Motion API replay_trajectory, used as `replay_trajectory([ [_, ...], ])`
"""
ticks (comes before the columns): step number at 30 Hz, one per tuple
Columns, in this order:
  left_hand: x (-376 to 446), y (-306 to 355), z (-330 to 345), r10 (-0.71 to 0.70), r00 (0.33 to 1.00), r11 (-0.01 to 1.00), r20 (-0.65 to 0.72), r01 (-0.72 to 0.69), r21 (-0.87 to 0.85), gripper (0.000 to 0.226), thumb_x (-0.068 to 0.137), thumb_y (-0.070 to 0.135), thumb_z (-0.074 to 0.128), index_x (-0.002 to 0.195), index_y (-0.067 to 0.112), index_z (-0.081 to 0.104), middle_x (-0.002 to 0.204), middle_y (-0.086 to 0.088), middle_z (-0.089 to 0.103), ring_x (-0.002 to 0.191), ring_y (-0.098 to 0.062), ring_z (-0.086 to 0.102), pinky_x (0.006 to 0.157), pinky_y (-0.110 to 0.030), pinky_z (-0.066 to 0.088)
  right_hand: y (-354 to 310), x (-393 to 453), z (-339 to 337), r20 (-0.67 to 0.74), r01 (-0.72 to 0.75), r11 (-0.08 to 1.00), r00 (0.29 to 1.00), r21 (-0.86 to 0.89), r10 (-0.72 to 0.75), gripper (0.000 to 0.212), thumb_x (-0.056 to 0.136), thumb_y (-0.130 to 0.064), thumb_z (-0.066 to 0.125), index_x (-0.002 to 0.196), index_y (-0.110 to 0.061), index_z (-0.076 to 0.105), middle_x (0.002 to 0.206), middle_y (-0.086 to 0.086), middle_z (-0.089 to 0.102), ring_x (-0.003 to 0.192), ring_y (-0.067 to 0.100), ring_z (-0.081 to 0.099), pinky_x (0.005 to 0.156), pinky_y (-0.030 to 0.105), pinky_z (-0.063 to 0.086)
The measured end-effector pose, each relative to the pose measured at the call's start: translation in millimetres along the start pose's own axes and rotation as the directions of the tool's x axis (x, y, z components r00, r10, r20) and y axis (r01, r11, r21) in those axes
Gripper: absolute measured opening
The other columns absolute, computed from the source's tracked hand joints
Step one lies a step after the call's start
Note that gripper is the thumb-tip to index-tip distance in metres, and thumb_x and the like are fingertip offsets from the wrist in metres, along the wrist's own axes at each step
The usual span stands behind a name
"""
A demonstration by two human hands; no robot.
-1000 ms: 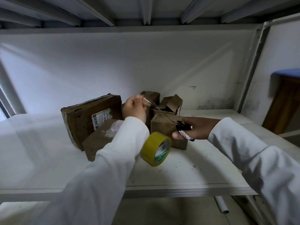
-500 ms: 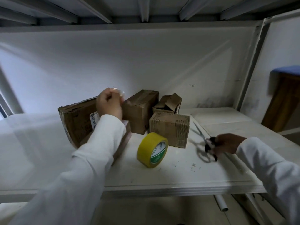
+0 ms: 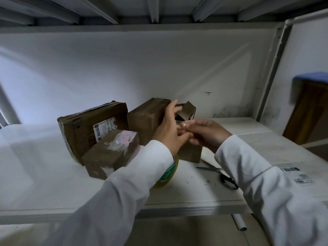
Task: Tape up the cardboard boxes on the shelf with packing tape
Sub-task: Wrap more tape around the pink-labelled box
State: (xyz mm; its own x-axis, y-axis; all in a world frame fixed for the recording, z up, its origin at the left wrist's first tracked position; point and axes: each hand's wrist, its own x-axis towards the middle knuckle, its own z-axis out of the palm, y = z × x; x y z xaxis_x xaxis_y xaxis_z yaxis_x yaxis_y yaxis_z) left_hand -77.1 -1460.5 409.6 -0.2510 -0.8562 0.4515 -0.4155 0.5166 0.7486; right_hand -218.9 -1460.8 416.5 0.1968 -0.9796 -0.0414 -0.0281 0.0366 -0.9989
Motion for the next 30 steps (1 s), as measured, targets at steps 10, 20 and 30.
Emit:
replay_trajectory([
  [10, -15, -37, -49, -0.333, 0.886, 0.785, 0.323, 0.070, 0.616, 0.082, 0.075, 0.054, 0.070, 0.143, 0.033, 0.030, 0.150, 0.006, 0.032, 0.133, -0.021, 0.037, 0.106, -0.041, 0.038, 83, 21, -109, -0.680, -0.436, 0.576, 0.662, -0.691, -0.315, 0.037, 0.097, -0.028, 0.048, 0.131, -0.018, 0.054, 0.139, 0.011, 0.049, 0.129, 0.030, 0.041, 0.103, 0.036, 0.032],
  [20, -11, -47, -37, -0.336, 0.871, 0.776, 0.359, 0.039, 0.629, 0.050, 0.087, 0.044, 0.062, 0.133, 0.029, 0.049, 0.135, 0.005, 0.046, 0.120, -0.020, 0.046, 0.097, -0.031, 0.041, 98, 41, -130, -0.520, -0.548, 0.490, 0.829, -0.678, 0.208, 0.069, 0.083, -0.057, 0.056, 0.138, -0.017, 0.046, 0.147, 0.008, 0.040, 0.135, 0.027, 0.037, 0.111, 0.034, 0.027],
  [30, -13, -45, -35, -0.130, 0.845, 0.903, 0.518, -0.114, 0.414, 0.058, 0.078, 0.029, 0.073, 0.131, 0.029, 0.050, 0.136, 0.008, 0.040, 0.125, -0.016, 0.041, 0.105, -0.044, 0.039, 39, 22, 3, -0.067, 0.119, 0.918, 0.986, -0.379, -0.155, 0.024, 0.099, -0.033, 0.043, 0.099, -0.022, 0.064, 0.094, -0.005, 0.067, 0.091, 0.014, 0.062, 0.076, 0.017, 0.047],
])
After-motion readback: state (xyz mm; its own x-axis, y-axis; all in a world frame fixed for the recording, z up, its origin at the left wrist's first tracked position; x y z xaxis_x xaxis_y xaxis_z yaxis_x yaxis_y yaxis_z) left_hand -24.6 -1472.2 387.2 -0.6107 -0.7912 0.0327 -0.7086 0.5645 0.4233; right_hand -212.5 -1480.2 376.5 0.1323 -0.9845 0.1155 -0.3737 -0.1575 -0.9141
